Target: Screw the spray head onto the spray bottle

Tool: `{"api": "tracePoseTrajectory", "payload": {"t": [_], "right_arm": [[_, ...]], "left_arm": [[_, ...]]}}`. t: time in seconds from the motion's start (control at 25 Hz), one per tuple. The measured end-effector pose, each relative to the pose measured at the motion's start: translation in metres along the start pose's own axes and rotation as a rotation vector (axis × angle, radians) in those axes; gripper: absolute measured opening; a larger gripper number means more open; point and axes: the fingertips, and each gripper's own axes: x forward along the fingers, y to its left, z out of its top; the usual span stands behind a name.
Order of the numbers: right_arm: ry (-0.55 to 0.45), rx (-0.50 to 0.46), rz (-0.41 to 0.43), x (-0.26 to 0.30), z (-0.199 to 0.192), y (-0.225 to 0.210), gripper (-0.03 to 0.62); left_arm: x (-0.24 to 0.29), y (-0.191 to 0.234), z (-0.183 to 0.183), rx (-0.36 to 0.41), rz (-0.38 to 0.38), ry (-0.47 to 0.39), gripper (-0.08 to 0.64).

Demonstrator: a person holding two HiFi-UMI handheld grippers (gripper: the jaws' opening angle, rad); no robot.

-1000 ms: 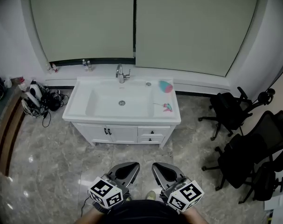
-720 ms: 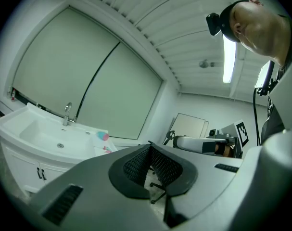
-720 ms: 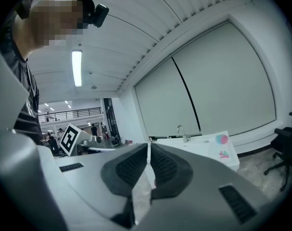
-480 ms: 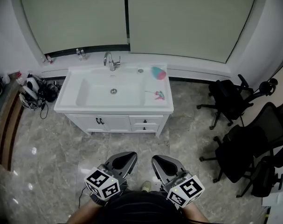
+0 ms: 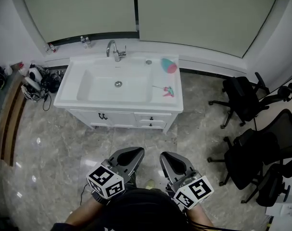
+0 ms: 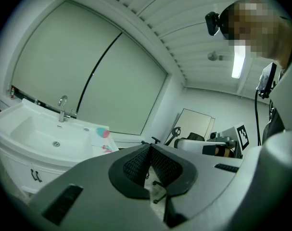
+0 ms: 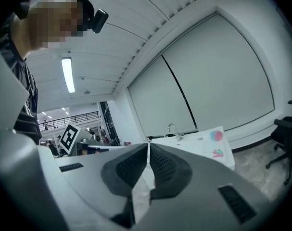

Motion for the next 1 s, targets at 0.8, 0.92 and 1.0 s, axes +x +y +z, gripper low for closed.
{"api": "tracePoseTrajectory", "payload": {"t": [0.8, 0.92, 1.0], "right_arm": [[0.031, 0.056, -0.255, 0.251, 0.069, -0.154, 0.000], [0.057, 0.073, -0.297, 0.261, 0.064, -0.197, 0.000], [0.090, 0.079, -0.315, 0.267, 0.057, -0.232, 0.000]], "left_arm": [[0.164, 0.261, 0.106, -0.129, -0.196, 0.132, 0.005], [0.205, 0.277, 0.103, -0.198, -0.219, 0.166, 0.005], [0.237, 0.288, 0.101, -0.256, -0.229, 0.184, 0.005]]}}
